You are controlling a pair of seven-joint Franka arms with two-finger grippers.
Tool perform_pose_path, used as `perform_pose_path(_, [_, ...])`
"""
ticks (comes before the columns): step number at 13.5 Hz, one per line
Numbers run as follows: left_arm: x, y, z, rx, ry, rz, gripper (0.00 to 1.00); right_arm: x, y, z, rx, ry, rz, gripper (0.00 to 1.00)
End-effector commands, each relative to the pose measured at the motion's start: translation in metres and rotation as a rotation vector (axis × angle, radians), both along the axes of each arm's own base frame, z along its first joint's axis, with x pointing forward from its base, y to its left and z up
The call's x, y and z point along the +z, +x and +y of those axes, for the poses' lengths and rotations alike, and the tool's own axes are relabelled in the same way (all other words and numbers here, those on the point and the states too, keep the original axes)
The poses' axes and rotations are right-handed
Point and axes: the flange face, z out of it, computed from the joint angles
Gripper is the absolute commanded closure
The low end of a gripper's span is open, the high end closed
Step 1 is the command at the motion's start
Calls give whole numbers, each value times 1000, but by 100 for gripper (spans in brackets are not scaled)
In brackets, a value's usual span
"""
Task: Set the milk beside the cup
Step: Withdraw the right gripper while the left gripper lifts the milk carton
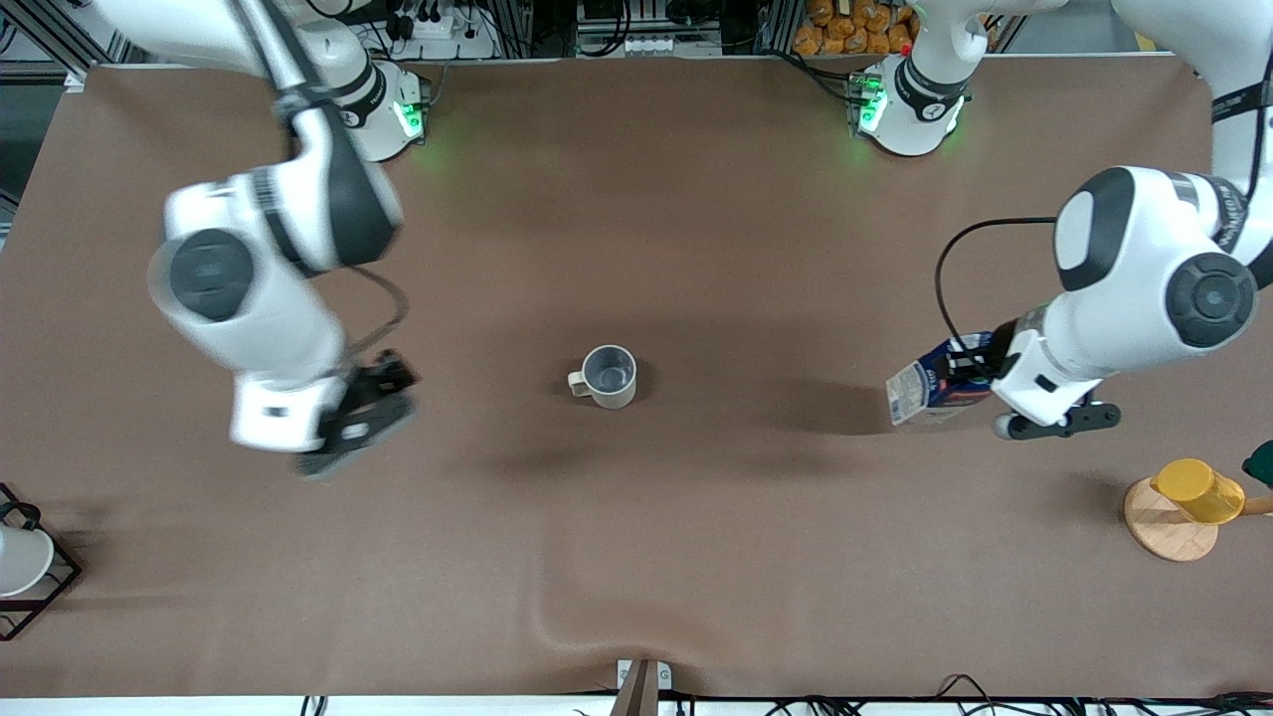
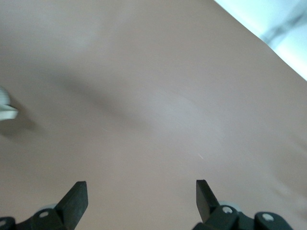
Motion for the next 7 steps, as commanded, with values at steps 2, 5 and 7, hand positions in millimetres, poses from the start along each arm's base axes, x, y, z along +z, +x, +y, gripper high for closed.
perform_pose_path(2, [11,-19,-55,3,-17,26,48,41,-38,-100,-236,91,44,0])
perform_pose_path(5, [18,-44,-134,-37,-30,26,48,98,-85,-134,-357,139,0,0])
perform_pose_path(7, [13,-68,-193,-32,-19,39,48,120,-109,-141,-495,118,43,0])
